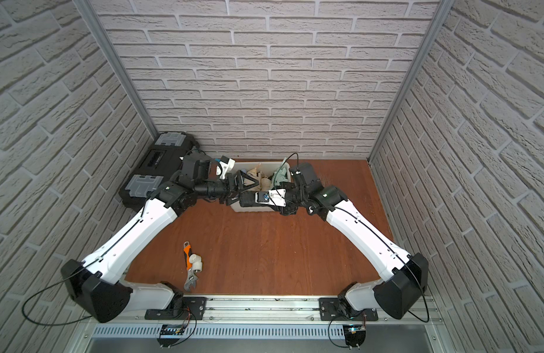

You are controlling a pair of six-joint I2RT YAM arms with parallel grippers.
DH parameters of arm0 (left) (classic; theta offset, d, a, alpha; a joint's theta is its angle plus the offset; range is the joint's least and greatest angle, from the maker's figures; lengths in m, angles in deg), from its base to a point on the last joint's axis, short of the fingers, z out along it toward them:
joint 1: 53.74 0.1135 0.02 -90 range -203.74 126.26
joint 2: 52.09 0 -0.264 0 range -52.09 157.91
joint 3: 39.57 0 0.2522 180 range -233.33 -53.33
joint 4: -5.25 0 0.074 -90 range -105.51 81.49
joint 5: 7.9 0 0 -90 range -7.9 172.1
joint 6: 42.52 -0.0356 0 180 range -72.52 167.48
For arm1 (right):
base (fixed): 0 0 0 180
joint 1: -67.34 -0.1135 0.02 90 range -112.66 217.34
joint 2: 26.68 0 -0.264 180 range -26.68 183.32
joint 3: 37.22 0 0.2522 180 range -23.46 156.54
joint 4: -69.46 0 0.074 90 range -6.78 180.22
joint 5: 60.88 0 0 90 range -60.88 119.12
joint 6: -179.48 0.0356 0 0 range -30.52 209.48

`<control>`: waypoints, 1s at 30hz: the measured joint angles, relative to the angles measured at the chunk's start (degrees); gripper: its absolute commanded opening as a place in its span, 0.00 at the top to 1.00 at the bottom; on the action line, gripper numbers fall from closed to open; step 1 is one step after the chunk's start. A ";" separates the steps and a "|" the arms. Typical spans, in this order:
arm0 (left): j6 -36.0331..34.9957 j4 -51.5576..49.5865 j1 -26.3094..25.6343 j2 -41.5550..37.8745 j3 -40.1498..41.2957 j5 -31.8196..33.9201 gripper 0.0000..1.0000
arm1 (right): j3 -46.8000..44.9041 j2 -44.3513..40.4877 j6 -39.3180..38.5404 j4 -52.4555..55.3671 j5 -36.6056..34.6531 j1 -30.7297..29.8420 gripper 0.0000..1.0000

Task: Put the umbrella into the storage box
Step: Pick up the umbrella from the center of the board.

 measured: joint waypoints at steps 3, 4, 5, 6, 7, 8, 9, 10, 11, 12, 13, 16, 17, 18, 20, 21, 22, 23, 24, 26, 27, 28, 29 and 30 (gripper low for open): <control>0.61 0.17 0.00 0.00 1.79 -1.33 0.16 | 0.50 0.74 -0.59 -1.03 -0.02 -0.42 0.81; 1.01 0.52 0.02 0.00 2.51 -1.90 0.18 | 0.55 0.96 -0.81 -1.55 -0.02 -0.44 0.82; 1.49 1.18 0.02 -0.02 3.26 -2.45 0.19 | 0.61 1.20 -1.18 -1.97 -0.04 -0.46 0.83; 2.05 1.86 0.02 -0.07 3.85 -2.89 0.20 | 0.63 1.42 -1.46 -2.19 -0.07 -0.50 0.83; 2.58 2.78 0.04 -0.11 4.52 -3.39 0.23 | 0.63 1.70 -1.62 -2.34 -0.09 -0.52 0.84; 3.15 3.50 0.09 -0.20 5.01 -3.82 0.25 | 0.63 2.01 -1.81 -2.54 -0.15 -0.57 0.84; 3.74 4.24 0.09 -0.28 5.42 -4.22 0.27 | 0.63 2.27 -1.90 -2.89 -0.24 -0.63 0.84; 4.33 5.11 0.13 -0.42 5.84 -4.59 0.30 | 0.63 2.64 -2.01 -3.37 -0.26 -0.66 0.84; 5.03 6.27 0.15 -0.55 6.23 -5.01 0.34 | 0.66 2.97 -2.10 -3.82 -0.28 -0.70 0.84; 5.57 7.15 0.35 -0.70 6.58 -5.14 0.37 | 0.74 3.28 -2.23 -4.13 -0.31 -0.74 0.84; 6.25 7.80 0.52 -0.85 6.97 -5.14 0.40 | 0.83 3.50 -2.40 -4.42 -0.31 -0.74 0.84; 7.76 9.81 1.20 -1.01 7.87 -5.53 0.49 | 1.51 4.04 -2.84 -5.25 -0.72 -0.76 0.83; 8.20 10.34 1.29 -1.05 7.93 -5.53 0.52 | 1.53 4.11 -2.89 -5.66 -0.79 -0.76 0.83; 8.52 10.62 1.33 -1.11 7.93 -5.55 0.55 | 1.57 4.15 -2.93 -5.95 -0.92 -0.76 0.81; 9.27 11.65 1.51 -1.33 8.17 -5.53 0.60 | 1.75 4.26 -2.99 -6.51 -1.09 -0.76 0.73; 9.73 12.20 1.62 -1.44 8.33 -5.53 0.61 | 1.81 4.33 -2.95 -6.82 -1.14 -0.76 0.65; 10.27 12.85 1.81 -1.53 8.50 -5.53 0.62 | 1.81 4.39 -2.80 -7.37 -1.31 -0.79 0.50; 10.84 13.51 1.95 -1.55 8.57 -5.53 0.64 | 1.81 4.42 -2.27 -7.91 -1.60 -0.81 0.39; 11.58 14.01 2.01 -1.53 8.57 -5.49 0.66 | 1.84 4.42 -1.55 -8.44 -1.95 -0.85 0.33; 12.66 15.56 2.01 -1.53 8.55 -5.27 0.66 | 2.08 4.42 0.26 -9.62 -3.32 -1.11 0.25; 12.85 16.15 2.01 -1.53 8.48 -5.03 0.66 | 2.16 4.42 1.40 -9.92 -3.80 -1.22 0.23; 13.03 16.74 2.01 -1.51 8.35 -4.55 0.67 | 2.23 4.39 2.54 -10.36 -4.72 -1.36 0.22; 13.07 17.38 2.03 -1.49 8.24 -3.85 0.68 | 2.23 4.31 3.91 -10.58 -5.35 -1.42 0.19; 13.00 17.90 2.05 -1.46 8.15 -3.21 0.68 | 2.19 4.17 5.42 -10.62 -5.90 -1.46 0.17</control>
